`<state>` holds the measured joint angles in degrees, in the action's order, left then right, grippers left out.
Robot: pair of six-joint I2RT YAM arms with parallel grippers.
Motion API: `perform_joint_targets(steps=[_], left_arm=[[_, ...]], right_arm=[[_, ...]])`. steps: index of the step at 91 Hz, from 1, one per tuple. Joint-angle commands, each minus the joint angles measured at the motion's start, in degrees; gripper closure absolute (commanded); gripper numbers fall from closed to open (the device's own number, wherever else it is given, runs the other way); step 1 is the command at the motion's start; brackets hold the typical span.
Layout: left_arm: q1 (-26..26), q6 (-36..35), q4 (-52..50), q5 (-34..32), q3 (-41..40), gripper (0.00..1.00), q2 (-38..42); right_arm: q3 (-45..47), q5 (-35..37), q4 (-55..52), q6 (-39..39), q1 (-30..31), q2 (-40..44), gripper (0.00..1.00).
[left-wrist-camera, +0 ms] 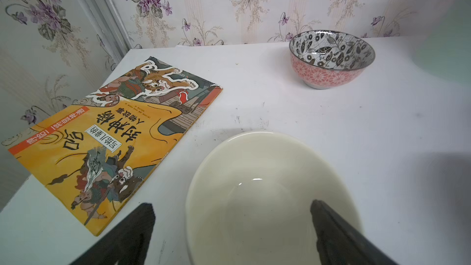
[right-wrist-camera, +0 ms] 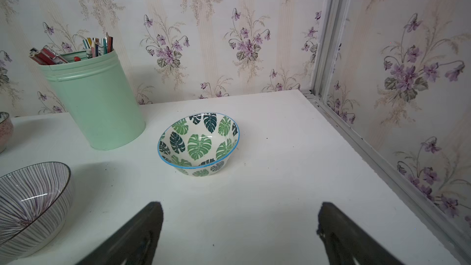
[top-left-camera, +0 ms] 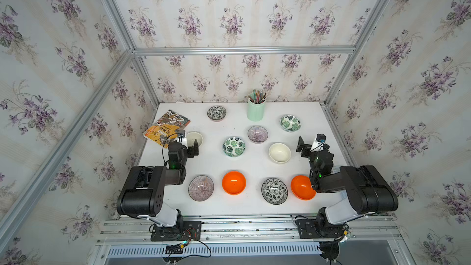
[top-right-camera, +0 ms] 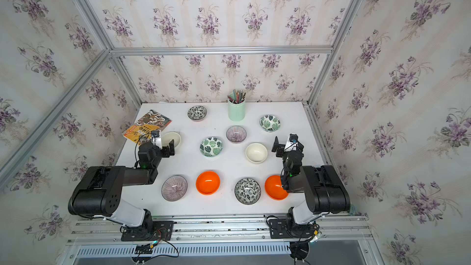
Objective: Stack the bowls
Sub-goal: Move the bowl to the center of the board.
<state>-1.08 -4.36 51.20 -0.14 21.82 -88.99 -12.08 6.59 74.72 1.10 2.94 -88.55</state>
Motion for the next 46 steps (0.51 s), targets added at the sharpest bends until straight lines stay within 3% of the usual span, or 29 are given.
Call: perform_joint_targets(steps=[1, 46], left_arm=[[0.1, 0.0, 1.1, 0.2, 0.0, 0.01, 0.2], [0.1, 0.6, -0.4, -0.2, 0.8, 0.01, 0.2]], right_arm=[[-0.1, 0.3, 0.2, 0.0, 0.0, 0.2, 0.00], [-0.4, 0.0, -0.4, 0.2, 0.0, 0.1, 0.00]])
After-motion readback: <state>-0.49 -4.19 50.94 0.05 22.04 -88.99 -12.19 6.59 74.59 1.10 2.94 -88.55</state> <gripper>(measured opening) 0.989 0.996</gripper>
